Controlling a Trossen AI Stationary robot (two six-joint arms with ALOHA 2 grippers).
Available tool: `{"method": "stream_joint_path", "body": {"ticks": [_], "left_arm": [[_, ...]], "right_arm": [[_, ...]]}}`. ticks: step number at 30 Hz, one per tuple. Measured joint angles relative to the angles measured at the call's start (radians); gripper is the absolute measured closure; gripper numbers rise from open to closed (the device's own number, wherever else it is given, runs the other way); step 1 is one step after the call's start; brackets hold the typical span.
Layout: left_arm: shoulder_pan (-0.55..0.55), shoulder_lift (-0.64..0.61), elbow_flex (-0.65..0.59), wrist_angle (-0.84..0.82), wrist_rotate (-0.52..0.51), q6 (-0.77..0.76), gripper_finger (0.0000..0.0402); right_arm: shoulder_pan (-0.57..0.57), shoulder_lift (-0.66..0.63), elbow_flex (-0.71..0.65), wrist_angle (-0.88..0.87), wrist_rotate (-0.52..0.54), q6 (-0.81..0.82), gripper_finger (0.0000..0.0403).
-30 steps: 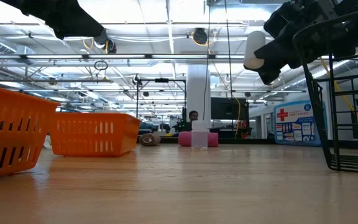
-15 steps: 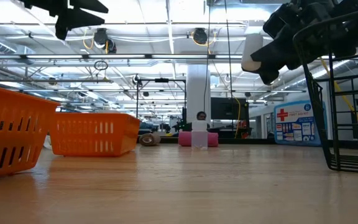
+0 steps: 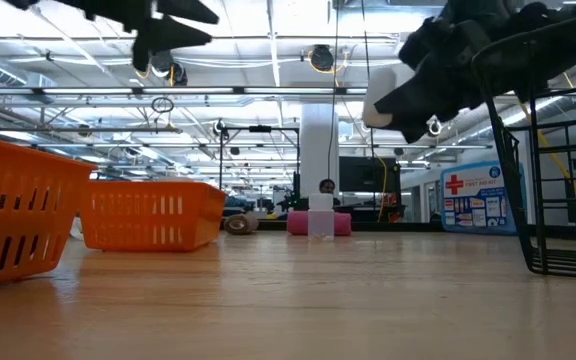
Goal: Pick & Place Medicine items
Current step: Put the white medicine bottle into the top orange basket
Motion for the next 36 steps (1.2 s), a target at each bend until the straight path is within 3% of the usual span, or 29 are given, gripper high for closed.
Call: {"method": "stream_joint_path", "body": {"ticks": [3, 9, 14, 17, 25, 36], "left_arm": [[0.045, 0.094, 0.109, -0.087, 0.106, -0.015, 0.0245], [0.119, 0.296, 0.425, -0.484, 0.360, -0.018, 0.0236], [0.124, 0.512, 0.678, -0.806, 0.385, 0.001, 0.0183], [0.123, 0.628, 0.795, -0.898, 0.384, 0.065, 0.0143], [0.127, 0.801, 0.934, -0.933, 0.517, 0.237, 0.0078], [0.130, 0.827, 0.948, -0.899, 0.525, 0.222, 0.0069]], "right_arm": [[0.001, 0.075, 0.043, -0.009, 0.000, -0.004, 0.0265], [0.001, 0.193, 0.112, -0.057, -0.001, -0.026, 0.0265], [0.005, 0.257, 0.156, -0.064, -0.001, -0.031, 0.0264], [0.015, 0.290, 0.180, -0.065, -0.002, -0.051, 0.0263], [0.053, 0.321, 0.216, -0.069, -0.002, -0.106, 0.0262], [0.066, 0.330, 0.220, -0.010, 0.052, -0.138, 0.0262]]}}
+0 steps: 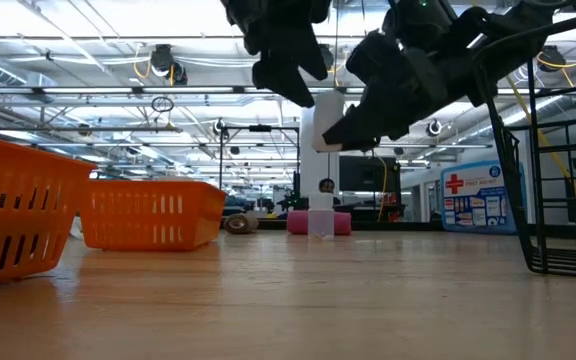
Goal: Pick & Place Medicine items
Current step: Put the white medicine bottle into the top orange basket
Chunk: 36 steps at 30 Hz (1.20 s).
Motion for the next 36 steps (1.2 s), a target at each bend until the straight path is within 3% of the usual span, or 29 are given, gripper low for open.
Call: {"method": "stream_joint_path", "body": {"ticks": [20, 31, 36], "left_arm": [[0.026, 0.070, 0.001, 0.090, -0.016, 0.053, 0.0070], [0.043, 0.090, -0.001, 0.101, -0.008, 0.040, 0.0159], [0.047, 0.082, 0.005, 0.079, -0.001, 0.043, 0.0181]], "right_arm": [[0.000, -0.001, 0.001, 0.002, 0.000, -0.017, 0.0261], [-0.001, -0.001, 0.000, -0.011, 0.001, -0.019, 0.0261], [-0.001, -0.002, 0.000, -0.010, 0.002, -0.019, 0.0261]]}}
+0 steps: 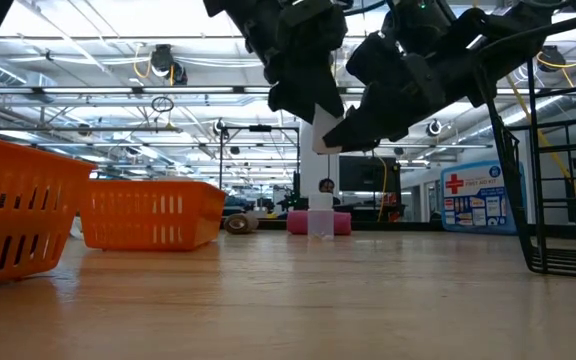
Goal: Pick & Place Medicine items
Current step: Put the white medicine bottle into the top orange basket
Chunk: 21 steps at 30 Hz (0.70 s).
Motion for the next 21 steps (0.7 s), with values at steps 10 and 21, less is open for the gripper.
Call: {"method": "stream_joint_path", "body": {"ticks": [10, 21], "left_arm": [[0.001, -0.027, 0.030, -0.021, 0.070, -0.026, 0.0183], [-0.006, -0.016, 0.030, -0.046, 0.071, -0.049, 0.0183]], "right_arm": [[0.001, 0.001, 0.000, -0.019, -0.004, -0.005, 0.0261], [0.001, 0.001, 0.000, -0.019, -0.003, -0.004, 0.0261]]}}
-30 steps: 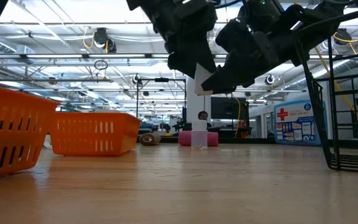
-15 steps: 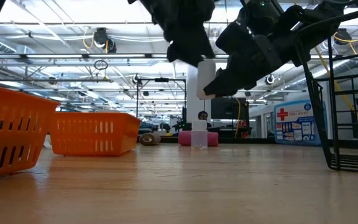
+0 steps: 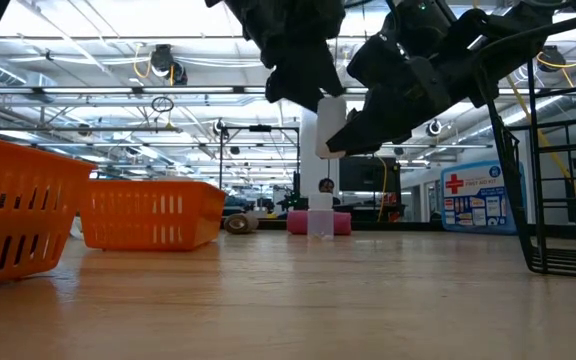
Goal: Pick & Place Medicine items
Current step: Put the white medicine bottle into the top orange basket
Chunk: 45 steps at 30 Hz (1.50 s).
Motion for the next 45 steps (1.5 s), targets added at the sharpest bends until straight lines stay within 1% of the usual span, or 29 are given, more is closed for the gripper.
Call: {"method": "stream_joint_path", "body": {"ticks": [7, 12, 25, 27, 29, 35, 41, 45], "left_arm": [[0.000, 0.009, -0.001, 0.018, -0.006, 0.002, 0.0183], [0.000, 0.009, -0.001, 0.011, -0.028, 0.028, 0.0183], [0.000, 0.009, -0.001, -0.004, -0.028, 0.059, 0.0184], [0.000, 0.009, -0.001, -0.004, -0.028, 0.066, 0.0190], [0.000, 0.009, -0.001, -0.004, -0.028, 0.079, 0.0206], [0.000, 0.010, -0.001, 0.010, -0.027, 0.104, 0.0274], [0.001, 0.010, -0.002, 0.023, -0.030, 0.116, 0.0275], [-0.015, 0.005, -0.002, 0.030, -0.104, 0.124, 0.0275]], "right_arm": [[0.000, 0.000, 0.000, -0.004, 0.000, 0.001, 0.0261], [0.000, 0.000, 0.000, -0.007, 0.001, 0.003, 0.0261], [0.000, 0.000, 0.000, -0.007, -0.001, 0.000, 0.0261], [0.000, 0.000, 0.000, -0.008, -0.001, 0.000, 0.0261], [0.000, 0.000, 0.000, -0.010, -0.001, 0.000, 0.0261], [0.000, 0.000, 0.000, -0.013, -0.002, -0.005, 0.0261], [0.000, -0.001, 0.000, -0.007, 0.000, -0.005, 0.0260], [0.000, -0.001, 0.000, 0.002, 0.007, -0.005, 0.0243]]}}
